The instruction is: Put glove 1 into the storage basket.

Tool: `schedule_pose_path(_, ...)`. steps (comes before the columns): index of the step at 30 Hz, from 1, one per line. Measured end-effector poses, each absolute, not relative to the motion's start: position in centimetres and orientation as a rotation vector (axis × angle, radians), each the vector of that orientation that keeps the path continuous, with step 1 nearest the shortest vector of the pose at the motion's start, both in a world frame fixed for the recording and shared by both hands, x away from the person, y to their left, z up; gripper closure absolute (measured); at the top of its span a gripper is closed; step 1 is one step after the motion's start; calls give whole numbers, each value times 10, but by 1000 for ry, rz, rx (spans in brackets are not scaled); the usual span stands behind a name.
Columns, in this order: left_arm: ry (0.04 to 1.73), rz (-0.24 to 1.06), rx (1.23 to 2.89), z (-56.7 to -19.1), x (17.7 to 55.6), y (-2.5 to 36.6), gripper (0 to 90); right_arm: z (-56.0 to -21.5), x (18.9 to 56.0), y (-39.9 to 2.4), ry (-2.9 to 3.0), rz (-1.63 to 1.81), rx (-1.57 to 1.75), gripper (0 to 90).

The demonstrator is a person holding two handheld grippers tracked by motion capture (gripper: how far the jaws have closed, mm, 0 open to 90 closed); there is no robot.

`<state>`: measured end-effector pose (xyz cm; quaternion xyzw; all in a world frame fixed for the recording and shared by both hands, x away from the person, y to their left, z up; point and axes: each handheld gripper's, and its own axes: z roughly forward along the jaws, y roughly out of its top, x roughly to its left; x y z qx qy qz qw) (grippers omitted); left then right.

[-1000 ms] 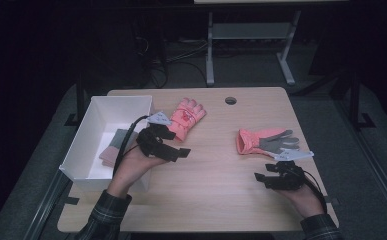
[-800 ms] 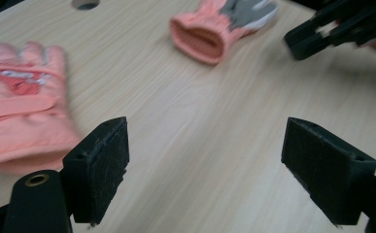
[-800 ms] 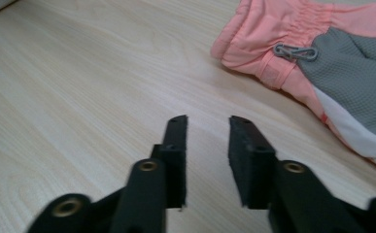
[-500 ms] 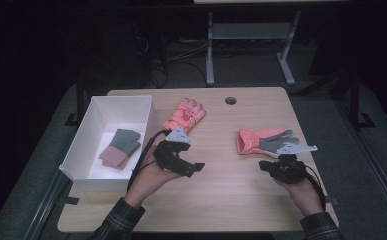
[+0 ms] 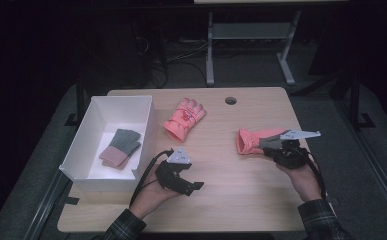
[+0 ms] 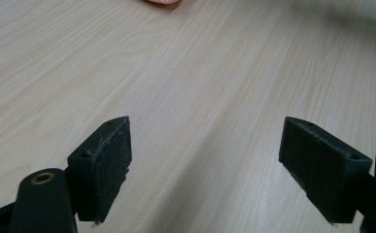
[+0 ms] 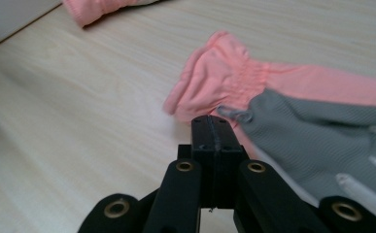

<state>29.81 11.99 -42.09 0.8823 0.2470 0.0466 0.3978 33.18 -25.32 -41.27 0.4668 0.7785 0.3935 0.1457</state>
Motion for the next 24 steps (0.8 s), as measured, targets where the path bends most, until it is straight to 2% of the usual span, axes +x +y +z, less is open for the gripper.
schedule_pose_path(12,622,105,2259,-444,289,122,164,-417,382,-250,2204,1084,1381,900)
schedule_pose_path(24,605,105,2279,-448,290,117,164,-436,398,-253,2223,1046,1431,899)
